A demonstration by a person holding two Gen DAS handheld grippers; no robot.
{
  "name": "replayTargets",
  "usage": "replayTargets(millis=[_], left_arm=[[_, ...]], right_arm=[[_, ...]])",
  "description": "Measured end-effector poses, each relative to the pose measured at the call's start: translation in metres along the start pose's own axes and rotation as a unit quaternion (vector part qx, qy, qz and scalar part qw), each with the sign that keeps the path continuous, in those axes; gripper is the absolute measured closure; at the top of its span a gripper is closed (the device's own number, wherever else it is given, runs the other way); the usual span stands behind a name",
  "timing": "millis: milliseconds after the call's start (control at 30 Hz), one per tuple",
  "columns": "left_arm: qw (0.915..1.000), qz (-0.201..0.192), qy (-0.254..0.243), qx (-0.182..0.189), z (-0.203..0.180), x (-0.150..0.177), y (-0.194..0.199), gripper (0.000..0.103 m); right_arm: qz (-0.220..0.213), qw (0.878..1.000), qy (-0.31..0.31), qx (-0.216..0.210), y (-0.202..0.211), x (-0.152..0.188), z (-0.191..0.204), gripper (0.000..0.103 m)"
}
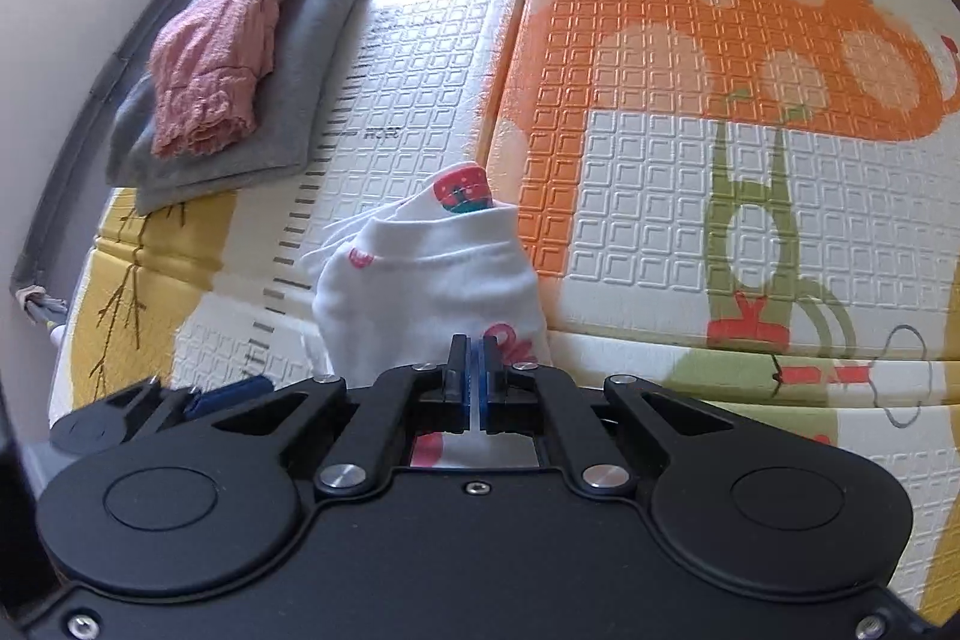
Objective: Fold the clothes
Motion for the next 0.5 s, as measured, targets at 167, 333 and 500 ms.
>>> replayTargets(millis=[167, 333, 500], left_arm=[[1.0, 0.0, -0.001, 0.003, 0.0, 0.001, 0.0, 0.019], [1.0, 0.002, -0.004, 0.004, -0.001, 0.0, 0.0, 0.019], [1.0, 0.002, -0.001, 0.005, -0.001, 0.001, 0.0, 0.018]], right_arm=[[0.013, 1.0, -0.007, 0.016, -0.019, -0.005, 0.0, 0.101], [0.017, 0.999, -0.013, 0.028, -0.031, -0.014, 0.0, 0.103], [0.016, 0.999, -0.015, 0.032, -0.038, -0.026, 0.002, 0.103]])
Point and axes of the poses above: each gripper's, at about its wrist camera, not at the fingertips, and y roughly against the way its jaws point, z to its left, x to its underside, the point moved 8 cm from there along -y, roughly the way its jaws point, and after that the axes turned 6 degrees about -z, right-handed, at the moved point
